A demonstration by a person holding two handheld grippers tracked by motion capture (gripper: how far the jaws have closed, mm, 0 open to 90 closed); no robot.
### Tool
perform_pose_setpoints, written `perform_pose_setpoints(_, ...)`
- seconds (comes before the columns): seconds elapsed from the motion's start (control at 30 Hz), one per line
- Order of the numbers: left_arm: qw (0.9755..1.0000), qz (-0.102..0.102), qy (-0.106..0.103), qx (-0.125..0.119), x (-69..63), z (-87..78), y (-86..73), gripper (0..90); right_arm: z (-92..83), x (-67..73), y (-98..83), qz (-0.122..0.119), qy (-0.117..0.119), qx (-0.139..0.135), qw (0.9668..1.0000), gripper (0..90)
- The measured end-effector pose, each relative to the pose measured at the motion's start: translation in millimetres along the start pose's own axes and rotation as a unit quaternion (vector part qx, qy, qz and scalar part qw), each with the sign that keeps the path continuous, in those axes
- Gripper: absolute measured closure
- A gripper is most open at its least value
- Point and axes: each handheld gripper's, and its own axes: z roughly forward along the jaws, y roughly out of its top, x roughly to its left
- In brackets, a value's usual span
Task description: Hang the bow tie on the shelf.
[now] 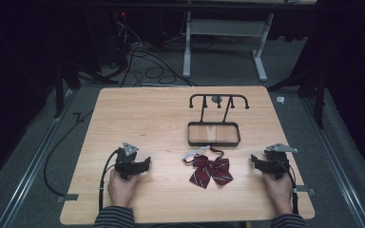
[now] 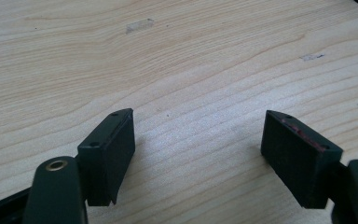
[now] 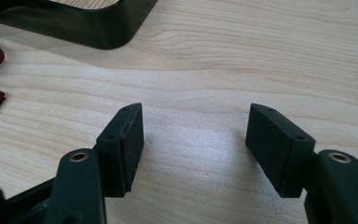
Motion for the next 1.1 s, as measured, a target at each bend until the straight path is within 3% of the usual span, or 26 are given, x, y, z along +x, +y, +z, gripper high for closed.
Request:
perform_pose_setpoints(0.43,1.0000,0.000,0.000,0.000,0.1,0.0,0.1,26.5,0.4,-0.1,0.3,-0.001,-0.001,0.000,1.0000,38.3)
perform_pose_setpoints(0.63,1.0000,-0.001,-0.002,0.001,0.7,-0.3,0.1,26.6,1.2,1.2,0.9,-0.007,0.006,0.003,1.0000,33.8)
perform_pose_setpoints(0.87,1.0000,-0.004,-0.004,-0.001,1.5,-0.4,0.0,26.3,-3.5,2.5,-0.9,0.000,0.007,0.002,1.0000,49.0)
perform_pose_setpoints(0.93,1.0000,-0.004,-0.005,-0.001,1.6,-0.5,0.0,26.3,-5.2,4.0,-1.8,0.007,0.019,-0.005,0.9998,53.2)
perform_pose_setpoints(1.1,1.0000,-0.005,-0.005,-0.001,1.7,-0.6,0.0,26.3,-8.3,10.9,-1.0,-0.001,0.042,-0.016,0.9990,57.2)
